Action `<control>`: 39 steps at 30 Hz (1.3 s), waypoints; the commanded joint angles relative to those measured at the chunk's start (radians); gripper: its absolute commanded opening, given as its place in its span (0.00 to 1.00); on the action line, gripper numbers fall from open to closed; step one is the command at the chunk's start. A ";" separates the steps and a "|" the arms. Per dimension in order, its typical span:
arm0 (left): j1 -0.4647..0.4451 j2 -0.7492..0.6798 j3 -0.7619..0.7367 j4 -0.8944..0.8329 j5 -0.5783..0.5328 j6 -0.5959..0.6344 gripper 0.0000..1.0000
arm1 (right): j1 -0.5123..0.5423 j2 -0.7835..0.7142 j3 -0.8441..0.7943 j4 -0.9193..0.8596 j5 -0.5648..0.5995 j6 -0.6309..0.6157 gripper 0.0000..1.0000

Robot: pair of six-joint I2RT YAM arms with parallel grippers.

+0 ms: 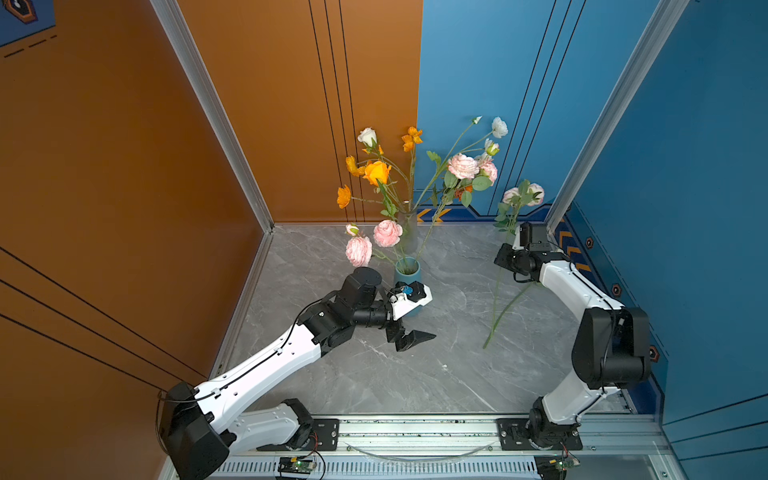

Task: Arrange the flowers into the vase
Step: 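Lift the pink roses upright and carry them toward the teal vase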

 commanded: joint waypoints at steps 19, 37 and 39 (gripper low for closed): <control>0.299 -0.185 0.024 0.014 0.221 -0.008 0.98 | 0.493 -0.629 -0.272 0.598 0.593 -0.081 0.00; 0.335 -0.157 0.032 0.052 0.226 -0.048 0.98 | 0.847 -0.208 -0.090 1.428 0.684 -0.581 0.00; 0.340 -0.159 0.032 0.052 0.226 -0.048 0.98 | 0.846 -0.194 -0.086 1.442 0.685 -0.572 0.00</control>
